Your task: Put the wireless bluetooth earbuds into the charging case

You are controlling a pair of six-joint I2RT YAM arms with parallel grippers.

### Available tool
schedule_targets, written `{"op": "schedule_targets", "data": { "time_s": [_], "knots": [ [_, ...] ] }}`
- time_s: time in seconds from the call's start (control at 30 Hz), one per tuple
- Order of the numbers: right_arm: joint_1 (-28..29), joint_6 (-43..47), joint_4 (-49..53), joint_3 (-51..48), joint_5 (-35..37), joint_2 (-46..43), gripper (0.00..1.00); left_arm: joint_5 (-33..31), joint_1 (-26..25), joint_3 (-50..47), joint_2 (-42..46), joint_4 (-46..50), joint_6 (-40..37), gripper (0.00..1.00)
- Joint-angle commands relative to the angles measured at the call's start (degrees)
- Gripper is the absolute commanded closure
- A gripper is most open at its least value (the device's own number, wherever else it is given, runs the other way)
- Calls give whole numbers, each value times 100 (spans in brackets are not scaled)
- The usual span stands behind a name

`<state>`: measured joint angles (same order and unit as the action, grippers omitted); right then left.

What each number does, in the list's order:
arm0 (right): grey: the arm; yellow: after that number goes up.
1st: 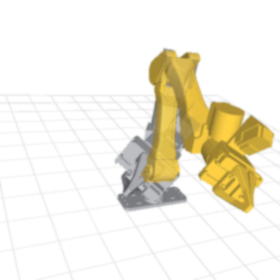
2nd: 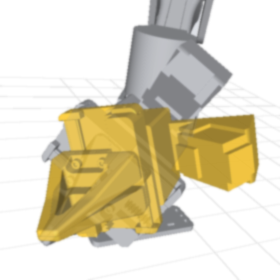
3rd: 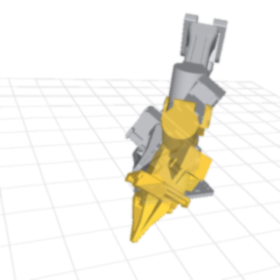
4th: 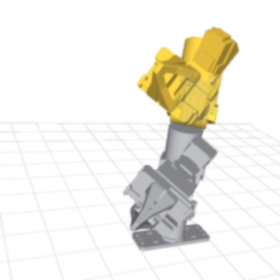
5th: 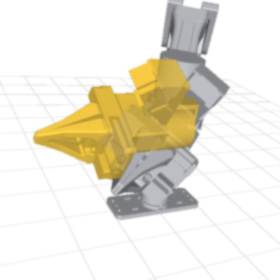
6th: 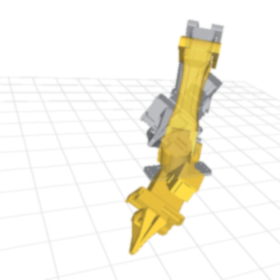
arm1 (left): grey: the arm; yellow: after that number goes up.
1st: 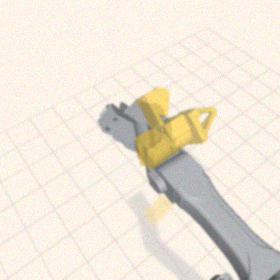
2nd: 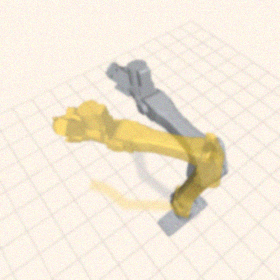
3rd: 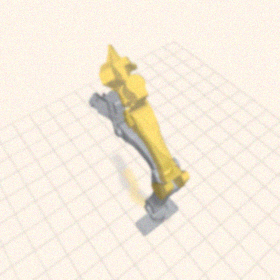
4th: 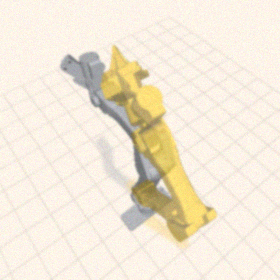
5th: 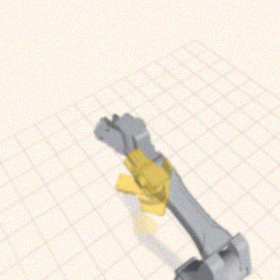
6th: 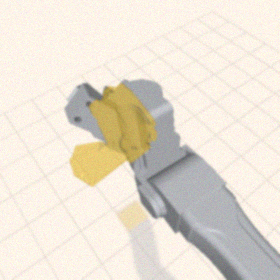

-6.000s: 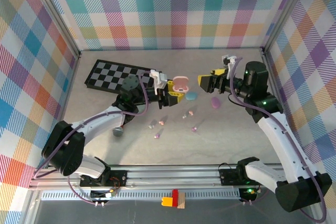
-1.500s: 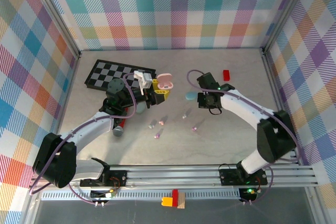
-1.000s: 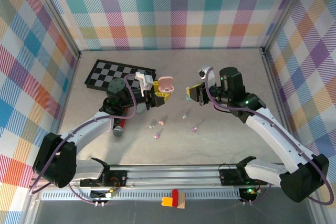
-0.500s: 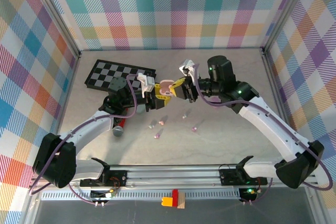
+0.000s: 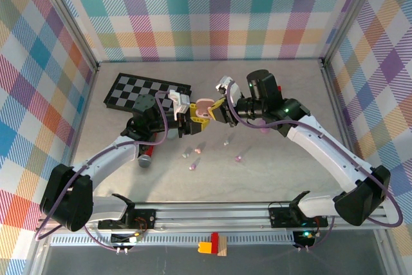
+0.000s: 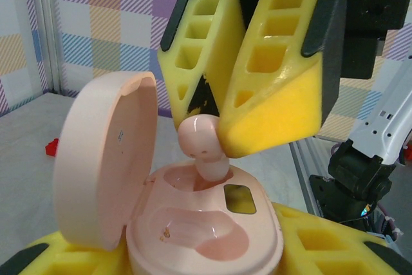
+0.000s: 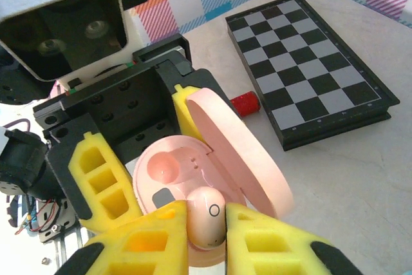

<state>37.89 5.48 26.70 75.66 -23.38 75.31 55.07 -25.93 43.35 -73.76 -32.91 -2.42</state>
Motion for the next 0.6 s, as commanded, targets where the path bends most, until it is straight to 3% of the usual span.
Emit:
{"op": "schedule_targets", "data": {
  "time_s": [0.0,0.3,0.43,0.57],
  "knots": [
    [26,164,48,86,19,68,83,161,65,217,133,-58,-49,58],
    [26,154,139,119,-128,94,79,65,64,165,157,-164,4,58],
    [26,-260,-11,129,99,-34,60,50,72,149,168,-162,0,58],
    [17,-551,-306,6,292,-327,58,70,101,125,169,-172,-2,58]
  ]
}}
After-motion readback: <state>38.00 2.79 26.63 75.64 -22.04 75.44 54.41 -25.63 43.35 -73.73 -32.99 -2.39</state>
